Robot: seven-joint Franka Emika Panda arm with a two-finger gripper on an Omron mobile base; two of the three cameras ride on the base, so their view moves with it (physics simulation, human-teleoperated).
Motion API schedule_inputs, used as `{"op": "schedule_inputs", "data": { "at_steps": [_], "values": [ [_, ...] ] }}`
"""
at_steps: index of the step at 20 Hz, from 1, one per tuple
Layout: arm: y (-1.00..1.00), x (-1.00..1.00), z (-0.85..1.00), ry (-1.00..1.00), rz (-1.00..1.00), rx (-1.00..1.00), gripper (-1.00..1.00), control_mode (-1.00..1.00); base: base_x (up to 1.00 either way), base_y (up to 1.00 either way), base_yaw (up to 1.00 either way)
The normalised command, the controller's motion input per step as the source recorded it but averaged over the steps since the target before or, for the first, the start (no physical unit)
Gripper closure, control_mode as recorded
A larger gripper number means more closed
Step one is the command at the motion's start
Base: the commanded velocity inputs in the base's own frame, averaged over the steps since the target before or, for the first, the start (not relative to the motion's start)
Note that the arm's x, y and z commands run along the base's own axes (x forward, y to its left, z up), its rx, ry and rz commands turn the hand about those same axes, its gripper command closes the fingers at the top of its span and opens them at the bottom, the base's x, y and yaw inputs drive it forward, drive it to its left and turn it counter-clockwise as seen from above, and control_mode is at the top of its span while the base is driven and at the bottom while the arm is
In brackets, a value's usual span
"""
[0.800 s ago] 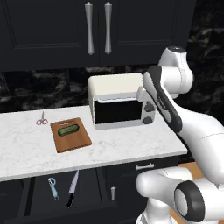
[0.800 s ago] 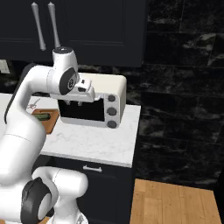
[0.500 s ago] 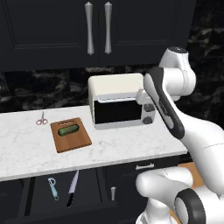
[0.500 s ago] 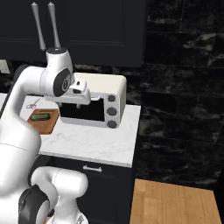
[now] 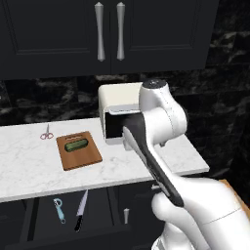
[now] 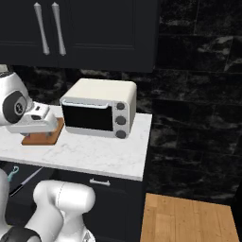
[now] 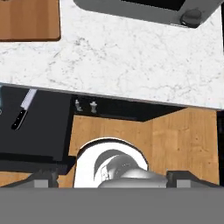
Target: Place the appropriate cutting tool for cutting the cucumber skin on the cutting board.
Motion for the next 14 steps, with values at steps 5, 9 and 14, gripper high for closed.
{"op": "schedule_inputs", "data": {
  "at_steps": [5, 9, 14],
  "values": [
    [1.0, -0.4, -0.52, 0.14, -0.04, -0.14, -1.0, -1.0, 0.0, 0.0, 0.0],
    [0.96, -0.26, -0.62, 0.03, 0.01, -0.01, -1.0, -1.0, 0.0, 0.0, 0.0],
    [0.73, 0.03, -0.63, 0.08, 0.05, 0.07, -1.0, -1.0, 0.0, 0.0, 0.0]
  ]
}}
